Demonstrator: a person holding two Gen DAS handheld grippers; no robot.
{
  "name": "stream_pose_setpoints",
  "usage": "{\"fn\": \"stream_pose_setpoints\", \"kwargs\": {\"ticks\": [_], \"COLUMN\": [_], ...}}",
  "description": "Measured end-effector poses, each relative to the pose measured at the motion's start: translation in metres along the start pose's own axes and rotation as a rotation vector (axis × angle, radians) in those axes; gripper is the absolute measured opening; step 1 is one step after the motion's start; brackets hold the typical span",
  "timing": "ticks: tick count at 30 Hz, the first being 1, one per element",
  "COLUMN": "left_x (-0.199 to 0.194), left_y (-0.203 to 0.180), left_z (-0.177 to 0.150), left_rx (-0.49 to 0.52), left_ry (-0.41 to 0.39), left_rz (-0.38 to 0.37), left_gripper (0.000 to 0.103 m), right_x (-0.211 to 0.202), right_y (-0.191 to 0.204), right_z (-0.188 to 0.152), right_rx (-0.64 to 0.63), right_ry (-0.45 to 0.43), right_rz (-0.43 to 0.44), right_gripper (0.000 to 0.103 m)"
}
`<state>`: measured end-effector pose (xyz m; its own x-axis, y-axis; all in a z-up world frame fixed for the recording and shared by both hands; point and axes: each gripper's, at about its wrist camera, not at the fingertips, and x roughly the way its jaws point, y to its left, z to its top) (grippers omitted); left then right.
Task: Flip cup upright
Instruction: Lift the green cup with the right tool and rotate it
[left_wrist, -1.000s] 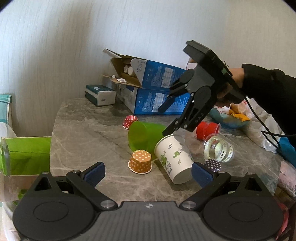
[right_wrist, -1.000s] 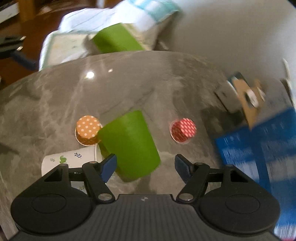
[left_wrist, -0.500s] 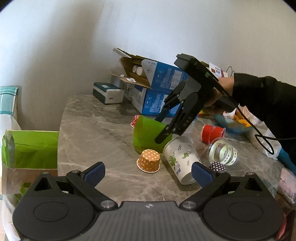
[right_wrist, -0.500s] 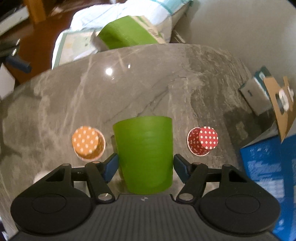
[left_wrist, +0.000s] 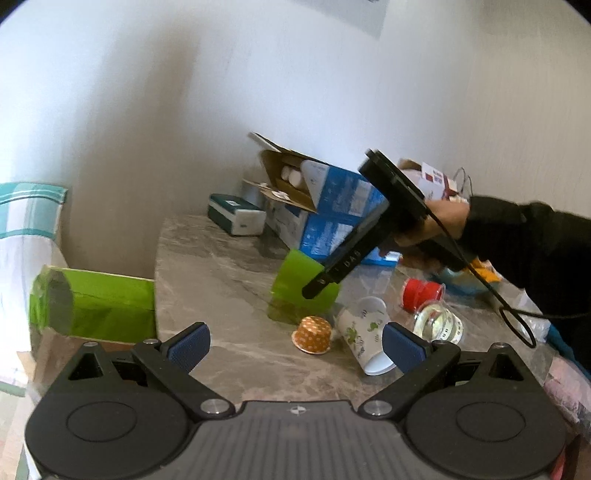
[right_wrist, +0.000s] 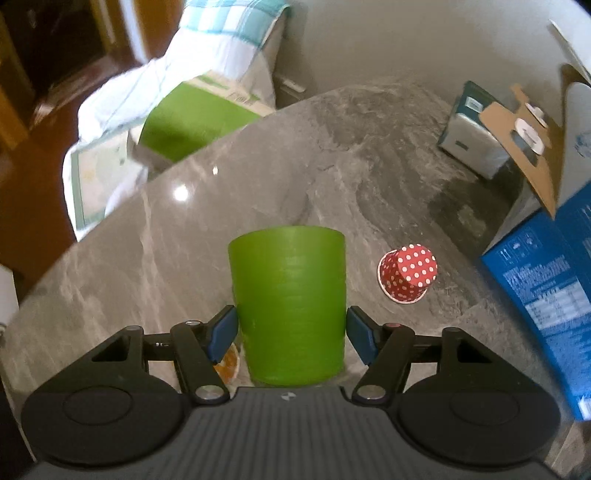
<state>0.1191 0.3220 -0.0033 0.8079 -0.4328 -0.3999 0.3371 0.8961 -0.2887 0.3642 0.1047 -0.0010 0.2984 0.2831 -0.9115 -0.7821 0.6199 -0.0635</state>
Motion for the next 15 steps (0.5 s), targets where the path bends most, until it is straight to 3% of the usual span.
{"fn": "stream_pose_setpoints", "kwargs": {"ticks": [5,11,15], "left_x": [-0.018,-0.037,-0.052], "left_y": [0.012,0.019,0.026], "left_z": [-0.003,-0.004,-0.006], "left_rx": [-0.032,-0.049,-0.072], "left_ry": [-0.021,-0.05,-0.076], "left_rz": [0.005,0.008,-0.014], "left_gripper": [0.101,0.101,0.101], "right_x": [0.006,-0.033,-0.08], "right_y": [0.014,0.027,0.046], "right_z": [0.0,0.001,-0.021], "right_rx": [0.026,0.115,0.264], "right_ry": [0.028,-0.095,-0.206], "right_rz": [-0.025,-0.054,-0.071], "right_gripper": [0.066,0.066,0.066]}}
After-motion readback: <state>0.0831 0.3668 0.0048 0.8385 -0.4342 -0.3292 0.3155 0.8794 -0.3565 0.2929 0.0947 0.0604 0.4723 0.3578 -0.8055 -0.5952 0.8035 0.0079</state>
